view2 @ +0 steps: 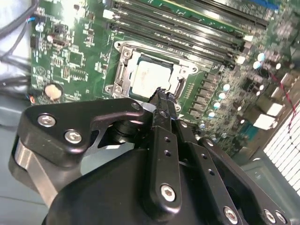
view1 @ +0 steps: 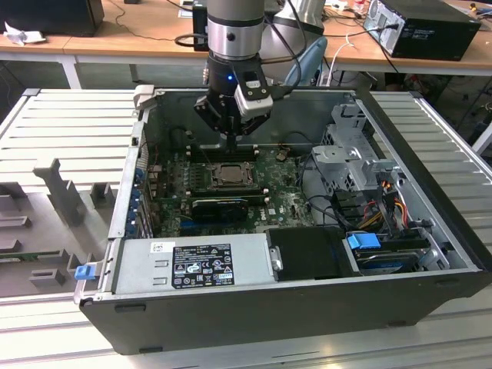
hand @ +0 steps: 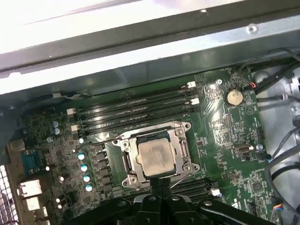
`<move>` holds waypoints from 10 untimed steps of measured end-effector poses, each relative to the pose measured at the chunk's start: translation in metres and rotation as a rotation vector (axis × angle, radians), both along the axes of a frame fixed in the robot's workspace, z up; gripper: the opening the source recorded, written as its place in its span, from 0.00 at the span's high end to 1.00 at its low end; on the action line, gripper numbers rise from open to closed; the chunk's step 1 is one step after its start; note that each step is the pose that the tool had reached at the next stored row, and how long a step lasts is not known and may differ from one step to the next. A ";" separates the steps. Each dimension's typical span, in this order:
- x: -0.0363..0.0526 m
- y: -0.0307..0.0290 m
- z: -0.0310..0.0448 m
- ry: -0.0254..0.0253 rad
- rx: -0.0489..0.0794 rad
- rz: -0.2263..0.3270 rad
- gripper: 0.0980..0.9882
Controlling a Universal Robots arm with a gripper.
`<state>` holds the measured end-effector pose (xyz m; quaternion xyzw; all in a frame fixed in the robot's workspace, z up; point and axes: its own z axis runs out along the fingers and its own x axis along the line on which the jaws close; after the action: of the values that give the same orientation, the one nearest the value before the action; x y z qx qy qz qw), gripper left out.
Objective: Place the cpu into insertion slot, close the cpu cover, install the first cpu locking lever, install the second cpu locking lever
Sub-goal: 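Install the first cpu locking lever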
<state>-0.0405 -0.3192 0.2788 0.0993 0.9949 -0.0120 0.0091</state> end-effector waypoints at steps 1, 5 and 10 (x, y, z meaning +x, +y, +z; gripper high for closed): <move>0.0000 0.0000 0.0000 0.0000 0.000 0.021 0.99; 0.0000 0.0000 0.0000 0.0000 0.000 0.099 0.99; -0.0011 0.0001 0.0000 0.0000 0.000 0.169 0.99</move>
<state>-0.0416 -0.3191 0.2788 0.0151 0.9998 -0.0113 0.0101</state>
